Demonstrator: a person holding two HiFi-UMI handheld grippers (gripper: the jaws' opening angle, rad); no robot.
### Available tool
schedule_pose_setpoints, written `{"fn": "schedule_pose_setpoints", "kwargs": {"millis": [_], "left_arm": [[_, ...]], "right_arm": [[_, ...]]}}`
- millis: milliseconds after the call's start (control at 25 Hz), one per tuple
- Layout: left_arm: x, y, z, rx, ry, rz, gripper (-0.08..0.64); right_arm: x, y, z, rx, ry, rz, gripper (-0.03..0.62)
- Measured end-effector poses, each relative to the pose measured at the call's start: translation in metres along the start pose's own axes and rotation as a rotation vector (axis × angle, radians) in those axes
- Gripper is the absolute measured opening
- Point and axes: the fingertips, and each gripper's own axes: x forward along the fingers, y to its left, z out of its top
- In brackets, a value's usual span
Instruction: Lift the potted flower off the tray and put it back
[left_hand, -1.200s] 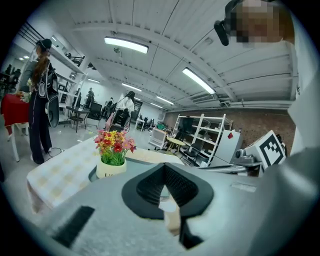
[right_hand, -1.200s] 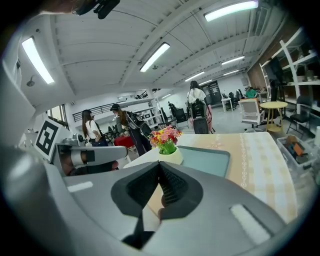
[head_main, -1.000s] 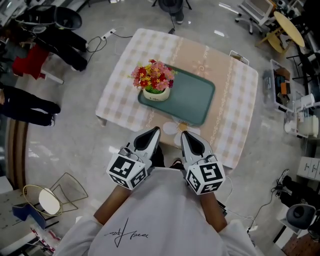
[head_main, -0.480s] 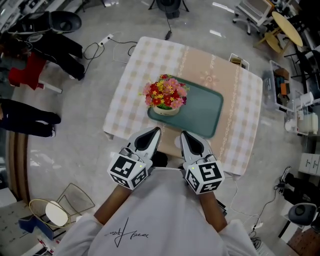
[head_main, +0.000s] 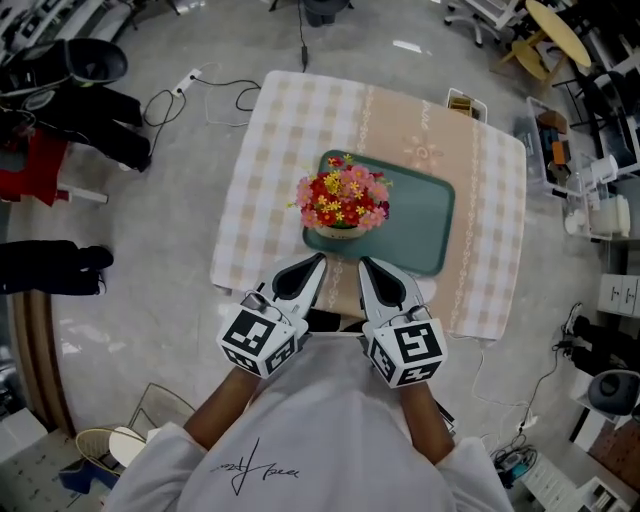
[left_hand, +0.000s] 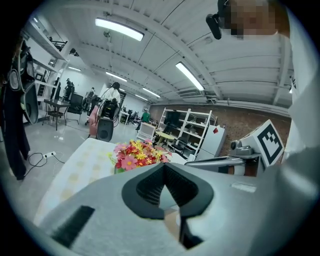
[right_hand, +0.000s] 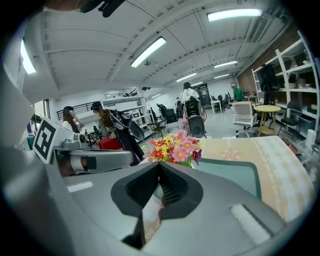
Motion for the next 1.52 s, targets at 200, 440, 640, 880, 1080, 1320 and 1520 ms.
{"fn": "schedule_pose_setpoints", "kwargs": {"millis": [200,440,640,880,1080,1320,1520], "left_arm": [[0.006,0.012,-0.011,-0.004,0.016,-0.014,0.003],[0.015,0.019,-0.024,-0.01,0.043,0.005,0.003],[0.022,0.023,-0.04,-0.023,0.069,0.016,0.003],[0.033,0.034,-0.054,-0.019,0.096,0.041,0.003],[0.036,0.042,-0.065,-0.023,0.128,0.053,0.003],[0.039,0.052,-0.078,0.012,0.17,0.07,0.005],[0.042,0.057,-0.082,0.012,0.179,0.08,0.026]], "right_arm": [[0.013,0.002,-0.005,0.0,0.025,-0.009,0.011],[0.02,-0.004,-0.012,-0.009,0.055,0.008,0.011],[0.028,-0.012,-0.029,-0.002,0.097,0.021,0.017],[0.039,-0.024,-0.042,-0.005,0.109,0.025,0.028],[0.045,-0.031,-0.052,0.013,0.131,0.022,0.032],[0.052,-0.04,-0.062,0.031,0.143,0.017,0.04],[0.055,-0.044,-0.068,0.034,0.157,0.023,0.051]]}}
